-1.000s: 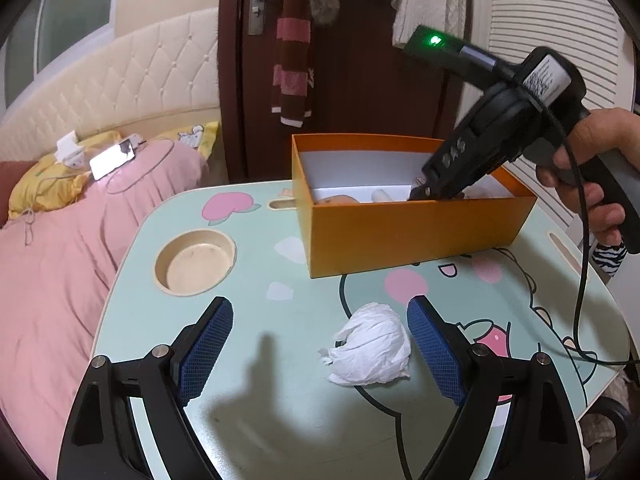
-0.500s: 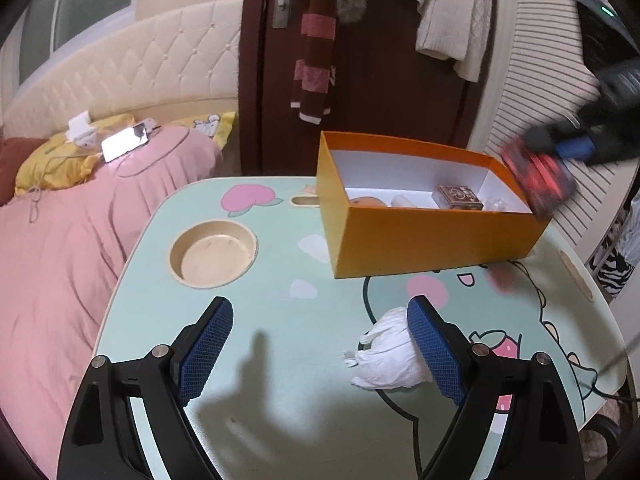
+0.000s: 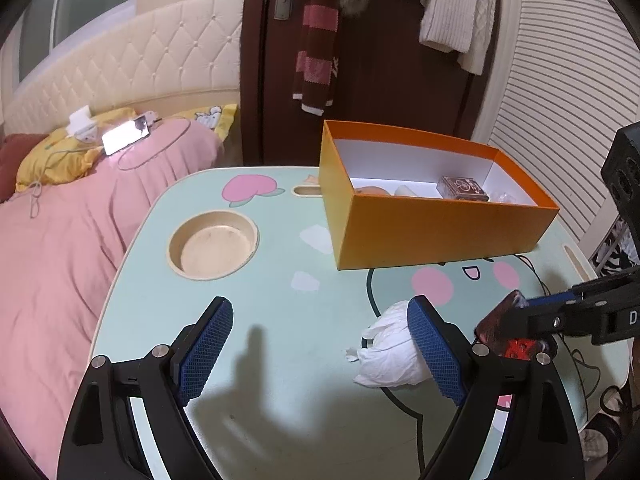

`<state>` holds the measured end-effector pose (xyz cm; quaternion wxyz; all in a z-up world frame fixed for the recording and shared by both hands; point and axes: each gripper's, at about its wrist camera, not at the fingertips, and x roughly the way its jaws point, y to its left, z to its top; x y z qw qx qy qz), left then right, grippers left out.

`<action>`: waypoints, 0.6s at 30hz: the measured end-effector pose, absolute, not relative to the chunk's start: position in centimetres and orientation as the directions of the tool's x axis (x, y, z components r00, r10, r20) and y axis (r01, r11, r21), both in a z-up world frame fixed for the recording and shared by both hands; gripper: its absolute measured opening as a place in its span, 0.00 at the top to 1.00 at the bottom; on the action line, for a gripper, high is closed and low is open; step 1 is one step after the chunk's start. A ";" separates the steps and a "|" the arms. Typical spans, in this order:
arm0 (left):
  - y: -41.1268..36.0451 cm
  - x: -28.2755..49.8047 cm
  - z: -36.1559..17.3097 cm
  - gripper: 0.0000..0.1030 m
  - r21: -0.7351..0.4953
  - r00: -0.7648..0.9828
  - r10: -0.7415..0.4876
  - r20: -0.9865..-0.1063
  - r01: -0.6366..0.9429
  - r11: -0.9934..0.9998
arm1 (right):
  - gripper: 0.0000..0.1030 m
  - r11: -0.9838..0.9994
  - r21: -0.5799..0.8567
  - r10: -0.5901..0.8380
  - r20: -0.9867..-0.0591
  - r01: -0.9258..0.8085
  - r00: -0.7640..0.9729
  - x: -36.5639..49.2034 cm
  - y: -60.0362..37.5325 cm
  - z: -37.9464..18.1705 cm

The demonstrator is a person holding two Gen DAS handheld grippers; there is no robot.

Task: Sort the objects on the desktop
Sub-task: 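Lift the pouch out and lower it onto the table, open right gripper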

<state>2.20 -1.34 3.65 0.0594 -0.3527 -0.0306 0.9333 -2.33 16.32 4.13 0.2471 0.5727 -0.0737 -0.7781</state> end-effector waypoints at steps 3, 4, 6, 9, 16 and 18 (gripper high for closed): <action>-1.4 2.3 3.7 0.14 -0.101 -0.745 0.134 -0.654 -0.089 -0.991 | 0.68 -0.894 0.342 -0.421 -0.862 0.289 -0.282 -2.4 16.9 4.6; -1.4 2.3 3.7 0.14 -0.101 -0.743 0.134 -0.655 -0.089 -0.991 | 0.68 -0.897 0.339 -0.418 -0.859 0.284 -0.296 -2.3 17.1 4.7; -1.5 2.2 3.8 0.14 -0.102 -0.741 0.135 -0.658 -0.089 -0.991 | 0.68 -0.895 0.352 -0.431 -0.837 0.273 -0.336 -2.2 17.8 5.3; -1.5 2.1 4.0 0.14 -0.104 -0.738 0.136 -0.661 -0.089 -0.991 | 0.65 -0.891 0.376 -0.452 -0.796 0.256 -0.402 -1.7 18.7 6.1; -2.7 1.7 5.5 0.14 -0.157 -0.737 0.163 -0.656 -0.078 -0.984 | 0.55 -0.894 0.397 -0.445 -0.744 0.206 -0.499 -1.0 20.6 6.9; -3.2 1.4 6.1 0.14 -0.185 -0.734 0.181 -0.654 -0.077 -0.980 | 0.55 -0.908 0.374 -0.415 -0.741 0.188 -0.528 -0.9 20.9 7.2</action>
